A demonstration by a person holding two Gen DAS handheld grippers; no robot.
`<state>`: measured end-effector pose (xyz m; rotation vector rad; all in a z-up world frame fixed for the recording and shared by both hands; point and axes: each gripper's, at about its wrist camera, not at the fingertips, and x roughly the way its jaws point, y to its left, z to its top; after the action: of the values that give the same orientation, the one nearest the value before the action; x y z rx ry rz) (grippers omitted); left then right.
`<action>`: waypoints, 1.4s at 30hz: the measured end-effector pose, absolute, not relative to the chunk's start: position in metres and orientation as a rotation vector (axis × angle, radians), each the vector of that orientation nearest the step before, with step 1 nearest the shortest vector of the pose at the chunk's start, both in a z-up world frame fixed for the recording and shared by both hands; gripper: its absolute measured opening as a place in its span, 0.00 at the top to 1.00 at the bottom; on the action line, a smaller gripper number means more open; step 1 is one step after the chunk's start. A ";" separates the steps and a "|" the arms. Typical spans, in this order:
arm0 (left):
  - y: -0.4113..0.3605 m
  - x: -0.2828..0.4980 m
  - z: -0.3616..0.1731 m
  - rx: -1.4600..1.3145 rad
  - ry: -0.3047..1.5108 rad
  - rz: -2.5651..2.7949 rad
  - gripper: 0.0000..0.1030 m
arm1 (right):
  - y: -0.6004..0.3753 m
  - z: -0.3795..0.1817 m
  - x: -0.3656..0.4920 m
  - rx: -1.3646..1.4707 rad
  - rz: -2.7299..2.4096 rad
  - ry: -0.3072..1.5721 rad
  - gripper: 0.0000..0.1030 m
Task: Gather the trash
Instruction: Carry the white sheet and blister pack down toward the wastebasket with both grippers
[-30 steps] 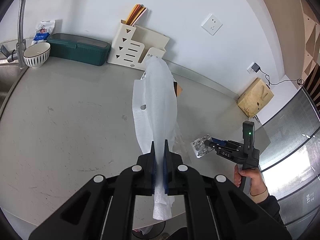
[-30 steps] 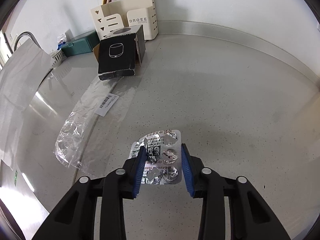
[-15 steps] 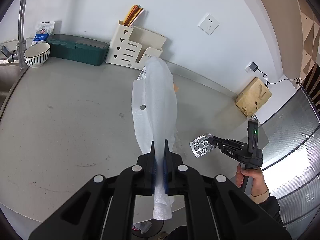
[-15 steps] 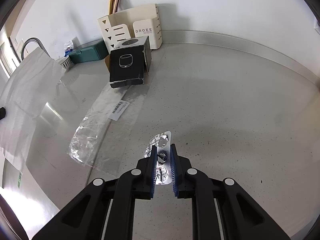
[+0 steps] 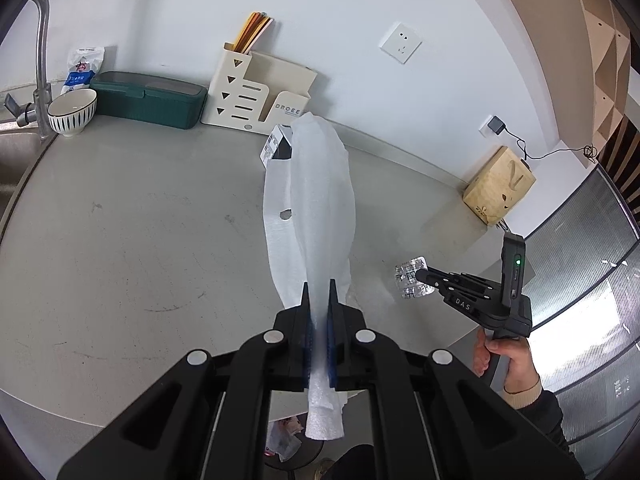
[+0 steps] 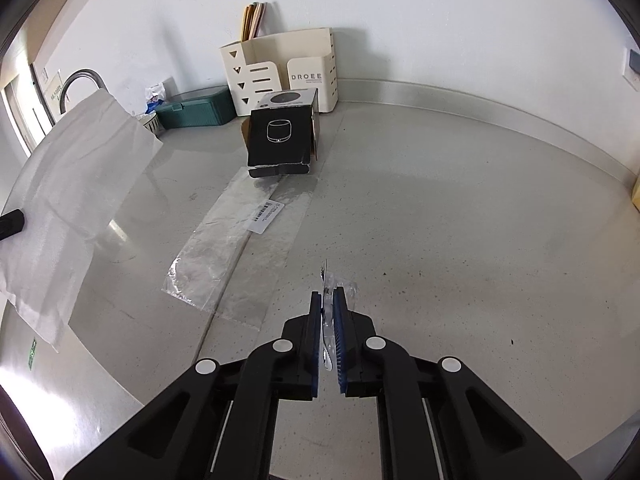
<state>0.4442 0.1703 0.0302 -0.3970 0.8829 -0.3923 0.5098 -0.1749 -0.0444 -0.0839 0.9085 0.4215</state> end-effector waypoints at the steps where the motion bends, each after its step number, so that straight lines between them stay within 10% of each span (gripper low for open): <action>1: 0.169 0.441 0.031 -0.398 0.884 -0.398 0.94 | -0.176 -0.043 0.506 -0.076 0.425 0.908 0.90; 26: 0.122 0.276 0.012 -0.378 0.914 -0.447 0.94 | -0.200 -0.007 0.302 -0.073 0.455 0.786 0.90; 42: 0.052 0.179 -0.060 -0.262 1.007 -0.484 0.94 | -0.222 -0.083 0.193 0.025 0.468 0.825 0.89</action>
<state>0.1791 0.0521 -0.0596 -0.2617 1.0074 -0.4836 0.1934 -0.2216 -0.0826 0.0245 0.8254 0.4675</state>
